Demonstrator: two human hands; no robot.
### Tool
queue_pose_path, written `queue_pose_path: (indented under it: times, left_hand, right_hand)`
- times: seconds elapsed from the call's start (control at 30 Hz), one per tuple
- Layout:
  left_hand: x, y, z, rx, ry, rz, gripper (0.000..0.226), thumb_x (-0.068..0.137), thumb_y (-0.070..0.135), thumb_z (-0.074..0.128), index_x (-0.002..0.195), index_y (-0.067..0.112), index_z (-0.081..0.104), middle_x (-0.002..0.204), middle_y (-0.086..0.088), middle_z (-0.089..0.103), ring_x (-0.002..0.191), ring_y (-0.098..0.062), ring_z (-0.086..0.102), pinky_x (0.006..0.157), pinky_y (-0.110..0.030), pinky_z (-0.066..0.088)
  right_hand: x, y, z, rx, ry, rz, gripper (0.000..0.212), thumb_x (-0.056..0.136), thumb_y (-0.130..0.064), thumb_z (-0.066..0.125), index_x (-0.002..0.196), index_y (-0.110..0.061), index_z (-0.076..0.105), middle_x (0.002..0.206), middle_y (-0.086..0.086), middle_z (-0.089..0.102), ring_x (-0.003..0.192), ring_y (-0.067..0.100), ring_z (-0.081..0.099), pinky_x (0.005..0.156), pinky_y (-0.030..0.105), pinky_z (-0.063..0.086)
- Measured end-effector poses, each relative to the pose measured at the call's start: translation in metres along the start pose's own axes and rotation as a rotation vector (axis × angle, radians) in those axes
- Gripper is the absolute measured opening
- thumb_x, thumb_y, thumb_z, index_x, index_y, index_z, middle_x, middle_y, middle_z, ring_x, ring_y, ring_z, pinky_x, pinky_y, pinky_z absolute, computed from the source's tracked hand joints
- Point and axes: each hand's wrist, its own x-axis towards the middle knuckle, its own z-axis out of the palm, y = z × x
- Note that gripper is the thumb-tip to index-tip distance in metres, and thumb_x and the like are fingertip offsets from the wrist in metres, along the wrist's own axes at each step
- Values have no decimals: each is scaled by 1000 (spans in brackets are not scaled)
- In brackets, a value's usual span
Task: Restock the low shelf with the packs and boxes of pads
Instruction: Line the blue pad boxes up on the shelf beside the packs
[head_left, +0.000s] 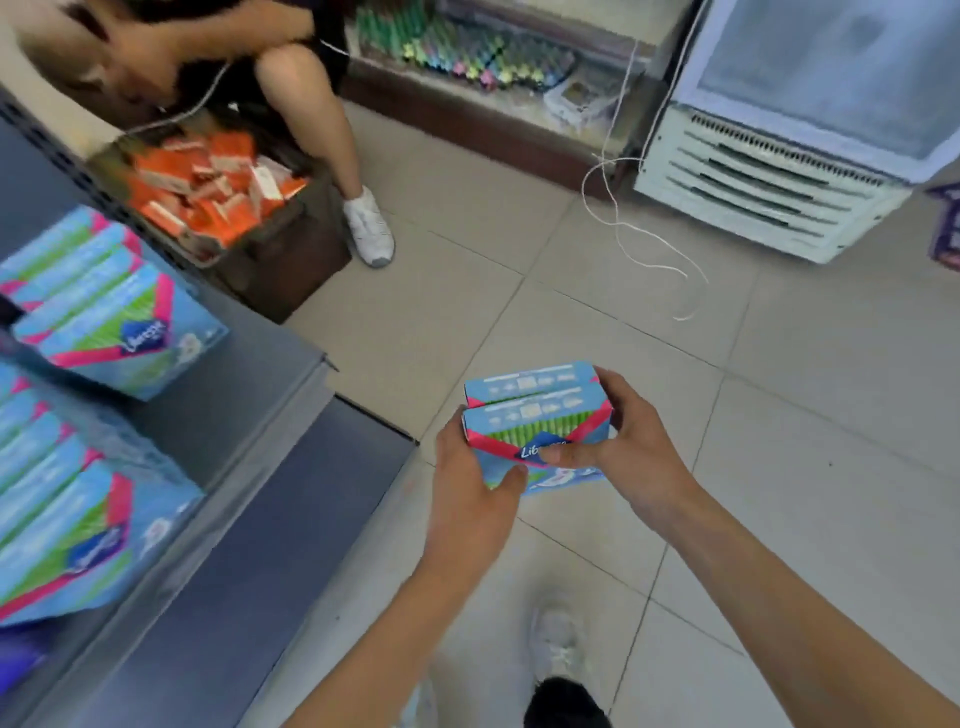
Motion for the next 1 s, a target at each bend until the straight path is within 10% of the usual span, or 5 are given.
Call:
queue_pose_path:
  times: [0.33, 0.5, 0.77, 1.0]
  left_hand:
    - [50, 17, -124, 24, 502, -64, 59, 83, 5, 67, 132, 24, 40, 128, 9, 47, 123, -9, 48, 102, -37, 45]
    - [52, 6, -158, 142, 699, -182, 71, 84, 8, 65, 144, 17, 28, 136, 4, 41, 127, -10, 41, 100, -18, 36]
    - [18, 12, -160, 580, 496, -421, 55, 94, 22, 46, 143, 11, 23, 139, -1, 29, 131, -20, 35, 103, -24, 29]
    - [16, 14, -158, 654, 429, -407, 39, 93, 23, 45, 130, 18, 31, 128, 2, 32, 120, -16, 39, 90, -25, 39]
  right_hand:
    - [116, -79, 150, -120, -447, -123, 89, 37, -2, 88, 120, -15, 57, 117, 4, 65, 110, 20, 61, 81, 29, 56]
    - [145, -81, 223, -170, -623, -157, 87, 32, 2, 86, 114, -13, 59, 109, 1, 67, 100, 12, 62, 76, 24, 54]
    - [157, -56, 295, -196, -705, -176, 82, 42, 5, 91, 114, -13, 57, 113, 3, 66, 107, 21, 64, 81, 30, 57]
    - [153, -51, 322, -287, -481, -286, 69, 53, -15, 93, 110, -10, 55, 102, -4, 66, 95, 5, 64, 65, 6, 49]
